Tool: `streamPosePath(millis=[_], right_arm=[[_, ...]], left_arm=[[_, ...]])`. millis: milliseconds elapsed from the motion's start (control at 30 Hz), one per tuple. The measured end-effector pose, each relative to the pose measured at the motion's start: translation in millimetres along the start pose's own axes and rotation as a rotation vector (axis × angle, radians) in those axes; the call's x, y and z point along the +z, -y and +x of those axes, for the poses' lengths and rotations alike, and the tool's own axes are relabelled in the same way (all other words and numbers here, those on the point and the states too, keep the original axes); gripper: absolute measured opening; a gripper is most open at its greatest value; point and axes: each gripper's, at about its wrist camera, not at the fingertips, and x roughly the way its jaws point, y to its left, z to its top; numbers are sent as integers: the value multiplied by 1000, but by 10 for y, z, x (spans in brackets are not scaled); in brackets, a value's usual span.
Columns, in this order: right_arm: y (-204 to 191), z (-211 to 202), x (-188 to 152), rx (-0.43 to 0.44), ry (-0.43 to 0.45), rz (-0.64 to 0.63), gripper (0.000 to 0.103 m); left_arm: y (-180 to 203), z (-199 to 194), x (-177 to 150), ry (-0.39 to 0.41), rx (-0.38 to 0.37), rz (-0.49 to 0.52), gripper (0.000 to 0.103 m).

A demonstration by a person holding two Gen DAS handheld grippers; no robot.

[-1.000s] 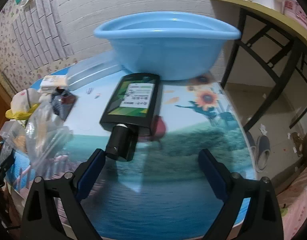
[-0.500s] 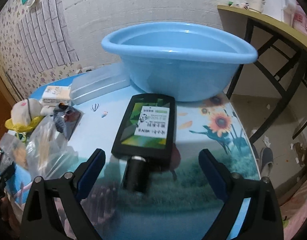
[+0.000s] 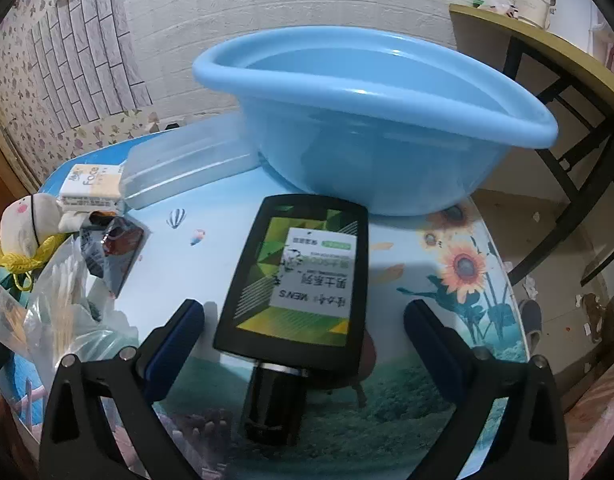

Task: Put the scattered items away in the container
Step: 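Grasp the black boxed men's product with the right tool, then grasp and lift the clear box of white cords with the left tool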

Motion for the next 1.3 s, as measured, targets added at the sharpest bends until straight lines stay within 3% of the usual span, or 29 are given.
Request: streamPosePath(millis=[67,100,333,667,800,867,1133,1300], right_arm=[[-12,-33,-4,0,24,-19,69],[-36,-47,-4,14,36,-44,67],[-94,-99,-41,57,32,-83,66],[-331,-426,-432,212,25,-280,67],[-242,-494,-488,217,24,-269,71],[-197,-460,-472,197,21,-238,88],[-240,-382,-470,181,42,-198,90],[-353,-347,-508,158,63,-201,103]], left_arm=[[7,-13,0,2,5,-1,82],[9,-20,2,4,5,-2,82],[29,-77,9,7,-1,-5,82],[42,-77,-26,-7,3,-11,82],[44,-35,-43,-24,17,-7,82],[43,-24,-48,-27,19,-6,82],[68,-15,-58,-16,31,4,82],[70,-13,-73,-2,32,4,82]])
